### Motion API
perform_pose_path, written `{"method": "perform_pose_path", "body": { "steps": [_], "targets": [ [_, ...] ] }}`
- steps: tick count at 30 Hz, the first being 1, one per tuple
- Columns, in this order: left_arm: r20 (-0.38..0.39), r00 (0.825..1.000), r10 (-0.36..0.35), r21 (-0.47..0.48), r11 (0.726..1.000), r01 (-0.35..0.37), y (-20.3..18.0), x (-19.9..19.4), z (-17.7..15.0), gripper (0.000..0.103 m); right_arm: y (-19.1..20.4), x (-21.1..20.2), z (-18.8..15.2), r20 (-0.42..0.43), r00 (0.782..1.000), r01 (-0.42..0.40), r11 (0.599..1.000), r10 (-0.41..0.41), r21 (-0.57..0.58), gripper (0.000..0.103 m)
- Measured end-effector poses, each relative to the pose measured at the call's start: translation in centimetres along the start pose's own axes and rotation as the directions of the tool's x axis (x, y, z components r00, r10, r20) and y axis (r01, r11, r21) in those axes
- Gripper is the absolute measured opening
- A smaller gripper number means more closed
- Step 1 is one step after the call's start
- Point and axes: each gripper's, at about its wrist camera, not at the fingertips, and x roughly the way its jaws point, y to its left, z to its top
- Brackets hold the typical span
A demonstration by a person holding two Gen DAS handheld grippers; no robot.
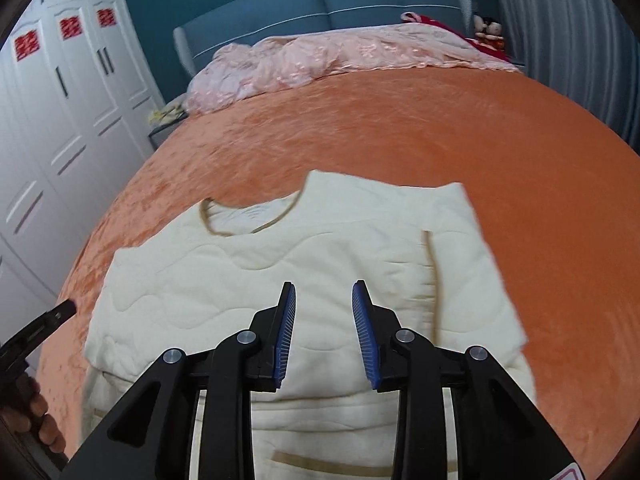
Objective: Fold large clothes
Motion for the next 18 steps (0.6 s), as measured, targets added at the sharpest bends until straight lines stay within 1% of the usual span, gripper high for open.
{"method": "perform_pose_path", "body": {
  "steps": [2,4,6,8,9,11,15,18],
  "targets": [
    [-0.034,0.999,-0.014,0.039,0.999,0.015,-2.4,1.8,-0.3,0.034,2.5,2.3,-0.6,-0.042,0.999,-0.017,0.998,0.015,-0.060,0.031],
    [-0.064,0.998,-0.012,0.069,0.997,0.016,-4.2,3.4,-1.2,0.034,4.3,4.7,-1.8,-0.096,0.995,-0.021,0.995,0.011,-0.099,0.031],
    [-0.088,0.996,0.004,0.093,0.996,0.004,-5.4,4.9,-2.4,0.034,5.2,6.3,-3.5,-0.118,0.993,0.003,0.990,-0.019,-0.140,0.031],
    [-0.074,0.997,0.024,0.104,0.994,-0.016,-5.7,5.8,-3.6,0.035,5.6,6.9,-5.1,-0.093,0.994,0.032,0.983,-0.049,-0.181,0.031],
    [-0.061,0.998,0.031,0.114,0.993,-0.024,-5.8,6.2,-4.2,0.035,5.5,6.9,-5.6,-0.080,0.996,0.033,0.982,-0.049,-0.186,0.031],
    [-0.028,0.999,0.035,0.130,0.991,-0.031,-5.9,6.7,-5.1,0.036,5.2,6.9,-5.9,-0.070,0.997,0.019,0.985,-0.032,-0.172,0.031],
    [0.014,1.000,0.027,0.123,0.992,-0.028,-5.8,6.9,-6.0,0.036,4.5,6.9,-6.4,-0.048,0.999,-0.012,0.989,0.005,-0.147,0.031],
    [0.034,0.999,0.030,0.127,0.991,-0.034,-5.9,7.0,-6.3,0.036,4.7,7.0,-6.7,-0.025,1.000,0.002,0.987,-0.006,-0.160,0.031]
  ]
}}
